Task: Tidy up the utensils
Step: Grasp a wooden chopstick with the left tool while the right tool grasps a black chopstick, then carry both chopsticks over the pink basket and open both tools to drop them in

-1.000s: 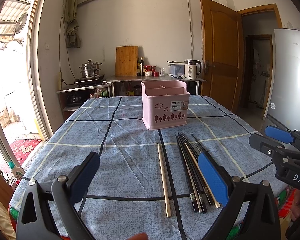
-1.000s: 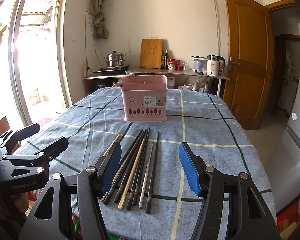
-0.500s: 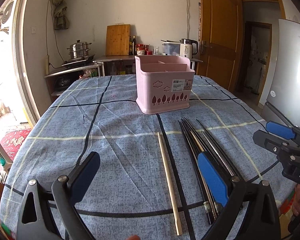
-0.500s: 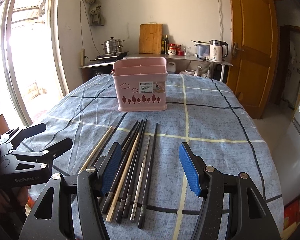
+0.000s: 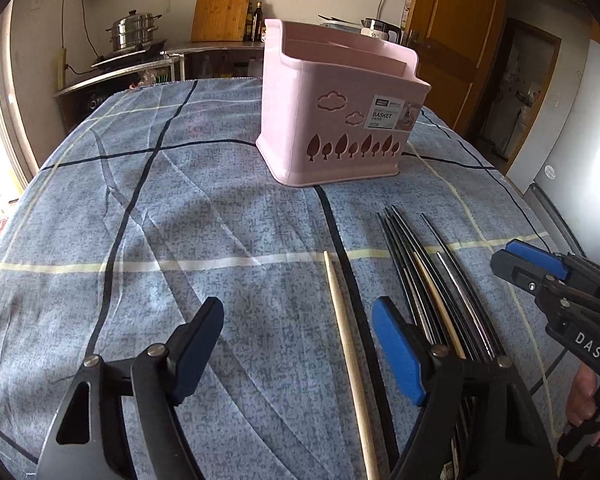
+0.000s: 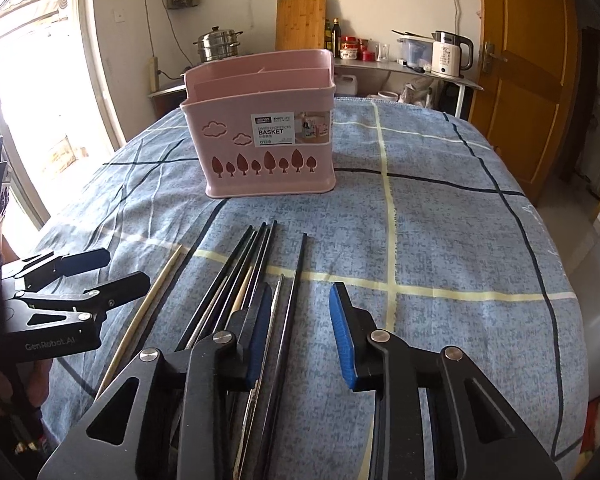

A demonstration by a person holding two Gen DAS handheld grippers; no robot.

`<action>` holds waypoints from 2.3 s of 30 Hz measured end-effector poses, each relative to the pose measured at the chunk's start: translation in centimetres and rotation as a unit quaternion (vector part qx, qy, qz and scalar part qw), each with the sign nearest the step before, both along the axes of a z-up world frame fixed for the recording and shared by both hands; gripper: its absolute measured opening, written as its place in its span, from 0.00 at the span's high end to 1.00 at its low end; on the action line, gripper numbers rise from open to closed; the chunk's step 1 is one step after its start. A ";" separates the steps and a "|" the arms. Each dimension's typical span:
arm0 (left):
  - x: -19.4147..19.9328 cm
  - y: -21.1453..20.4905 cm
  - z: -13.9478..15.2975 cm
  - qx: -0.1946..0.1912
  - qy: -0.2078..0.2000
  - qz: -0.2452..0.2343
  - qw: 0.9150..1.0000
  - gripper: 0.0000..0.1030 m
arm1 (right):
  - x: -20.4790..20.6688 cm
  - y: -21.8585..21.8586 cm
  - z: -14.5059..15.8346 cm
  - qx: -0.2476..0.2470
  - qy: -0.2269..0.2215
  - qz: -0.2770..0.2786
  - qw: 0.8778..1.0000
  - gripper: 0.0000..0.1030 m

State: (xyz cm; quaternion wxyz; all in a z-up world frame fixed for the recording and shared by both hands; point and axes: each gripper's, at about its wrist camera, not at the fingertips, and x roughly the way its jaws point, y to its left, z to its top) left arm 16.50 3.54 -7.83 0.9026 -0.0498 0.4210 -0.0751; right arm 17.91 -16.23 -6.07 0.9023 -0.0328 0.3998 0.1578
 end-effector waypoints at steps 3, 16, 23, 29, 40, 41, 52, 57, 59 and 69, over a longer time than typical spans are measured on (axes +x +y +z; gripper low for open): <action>0.9 -0.1 -0.3 -0.001 0.015 0.000 1.000 0.31 | 1.4 0.1 -0.5 -0.002 0.016 0.003 1.000 0.80; 2.0 -2.6 -0.4 0.065 0.026 -0.016 0.997 0.58 | 5.3 1.3 -2.4 -0.019 0.069 0.022 0.997 0.87; 2.6 -3.1 -0.2 0.083 0.025 -0.033 0.996 0.80 | 5.9 1.8 -2.5 -0.026 0.073 0.025 0.997 0.93; 2.0 -2.5 0.4 0.059 0.024 -0.038 0.997 0.94 | 4.6 1.2 -1.0 0.000 0.063 0.029 0.998 0.94; -0.5 -1.2 6.9 0.011 -0.041 -0.057 0.997 0.95 | 1.0 1.0 6.4 0.035 -0.024 0.051 0.998 0.95; -0.8 -1.0 7.7 0.007 -0.049 -0.060 0.997 0.95 | 0.9 1.0 7.1 0.037 -0.032 0.054 0.997 0.95; -1.3 -0.2 14.2 -0.006 -0.116 -0.077 0.990 0.95 | -0.2 0.3 13.2 0.059 -0.108 0.057 0.991 0.95; -0.2 0.5 15.9 -0.009 -0.135 -0.076 0.988 0.95 | 0.4 0.2 15.0 0.060 -0.130 0.057 0.988 0.95; 0.3 0.5 16.7 -0.008 -0.144 -0.074 0.987 0.95 | 0.9 0.3 15.7 0.062 -0.138 0.059 0.987 0.96; 4.3 0.9 21.6 -0.022 -0.185 -0.073 0.980 0.95 | 4.0 0.4 19.6 0.088 -0.173 0.057 0.979 0.96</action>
